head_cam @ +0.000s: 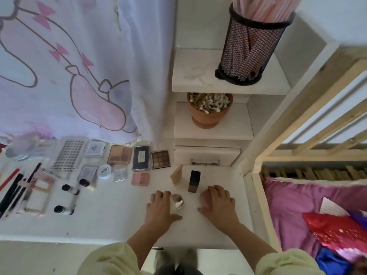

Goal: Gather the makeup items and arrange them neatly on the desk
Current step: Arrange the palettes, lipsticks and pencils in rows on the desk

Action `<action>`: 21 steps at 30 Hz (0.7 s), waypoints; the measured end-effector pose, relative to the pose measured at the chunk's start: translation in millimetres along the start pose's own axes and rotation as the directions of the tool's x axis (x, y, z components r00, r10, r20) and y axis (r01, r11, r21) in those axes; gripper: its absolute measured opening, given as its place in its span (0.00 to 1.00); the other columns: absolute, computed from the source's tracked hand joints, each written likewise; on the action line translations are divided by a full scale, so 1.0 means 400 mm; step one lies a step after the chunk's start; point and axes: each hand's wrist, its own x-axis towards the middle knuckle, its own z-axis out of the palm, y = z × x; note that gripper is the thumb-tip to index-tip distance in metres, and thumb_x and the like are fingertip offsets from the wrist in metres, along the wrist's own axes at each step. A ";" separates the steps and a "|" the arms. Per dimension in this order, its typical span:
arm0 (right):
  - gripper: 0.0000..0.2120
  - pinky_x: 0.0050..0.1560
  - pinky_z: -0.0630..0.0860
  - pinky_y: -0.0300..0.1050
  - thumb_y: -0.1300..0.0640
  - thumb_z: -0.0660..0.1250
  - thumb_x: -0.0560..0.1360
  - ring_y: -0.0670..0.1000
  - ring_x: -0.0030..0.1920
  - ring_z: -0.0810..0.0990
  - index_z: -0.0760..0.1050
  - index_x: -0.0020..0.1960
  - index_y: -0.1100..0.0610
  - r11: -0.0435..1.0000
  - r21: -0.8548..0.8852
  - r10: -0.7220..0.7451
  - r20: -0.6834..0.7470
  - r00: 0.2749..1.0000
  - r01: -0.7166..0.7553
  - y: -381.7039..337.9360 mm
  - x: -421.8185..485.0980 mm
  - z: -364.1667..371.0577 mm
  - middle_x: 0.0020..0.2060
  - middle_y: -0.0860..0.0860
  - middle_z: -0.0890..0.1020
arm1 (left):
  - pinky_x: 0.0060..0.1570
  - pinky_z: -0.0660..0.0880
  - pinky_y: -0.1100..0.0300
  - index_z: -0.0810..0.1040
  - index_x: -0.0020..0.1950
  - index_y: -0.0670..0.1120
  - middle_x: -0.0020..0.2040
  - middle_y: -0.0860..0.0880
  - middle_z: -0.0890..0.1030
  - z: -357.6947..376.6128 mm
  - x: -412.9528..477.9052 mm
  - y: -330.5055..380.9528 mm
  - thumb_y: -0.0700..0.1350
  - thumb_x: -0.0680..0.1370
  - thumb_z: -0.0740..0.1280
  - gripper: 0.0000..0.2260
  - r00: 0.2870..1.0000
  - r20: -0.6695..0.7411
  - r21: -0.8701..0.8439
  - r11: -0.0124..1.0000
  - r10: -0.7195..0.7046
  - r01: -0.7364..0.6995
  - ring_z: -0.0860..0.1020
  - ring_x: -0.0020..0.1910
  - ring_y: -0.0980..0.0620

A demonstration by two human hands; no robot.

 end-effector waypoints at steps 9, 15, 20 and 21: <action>0.35 0.69 0.60 0.51 0.39 0.64 0.75 0.54 0.72 0.59 0.54 0.76 0.48 1.000 -0.025 -0.011 -0.028 1.000 0.010 0.010 -0.014 0.024 0.74 0.51 0.59 | 0.66 0.61 0.55 0.62 0.71 0.54 0.67 0.50 0.63 0.003 -0.017 -0.028 0.59 0.74 0.69 0.30 0.998 -0.026 0.006 0.998 0.058 -0.058 0.61 0.67 0.48; 0.32 0.65 0.63 0.50 0.39 0.62 0.76 0.53 0.68 0.64 0.54 0.75 0.47 0.998 -0.049 0.037 -0.084 0.996 -0.041 0.006 -0.044 0.044 0.70 0.50 0.64 | 0.58 0.70 0.55 0.61 0.70 0.51 0.63 0.48 0.65 -0.003 -0.038 -0.027 0.62 0.75 0.64 0.28 0.997 -0.063 0.001 0.999 -0.040 0.040 0.66 0.63 0.48; 0.32 0.64 0.64 0.50 0.39 0.62 0.76 0.54 0.67 0.65 0.56 0.75 0.48 0.996 -0.053 0.063 -0.100 0.993 -0.068 0.006 -0.055 0.053 0.69 0.51 0.65 | 0.53 0.73 0.55 0.60 0.69 0.49 0.62 0.47 0.66 -0.005 -0.037 -0.021 0.61 0.73 0.68 0.31 0.995 0.002 -0.132 0.986 -0.104 0.104 0.69 0.61 0.46; 0.32 0.64 0.64 0.51 0.40 0.63 0.75 0.54 0.67 0.65 0.57 0.75 0.48 0.996 -0.047 0.064 -0.105 0.992 -0.070 0.005 -0.055 0.054 0.69 0.51 0.66 | 0.51 0.73 0.55 0.61 0.68 0.49 0.61 0.47 0.67 -0.007 -0.036 -0.018 0.62 0.72 0.68 0.32 0.994 0.006 -0.143 0.983 -0.113 0.112 0.70 0.60 0.46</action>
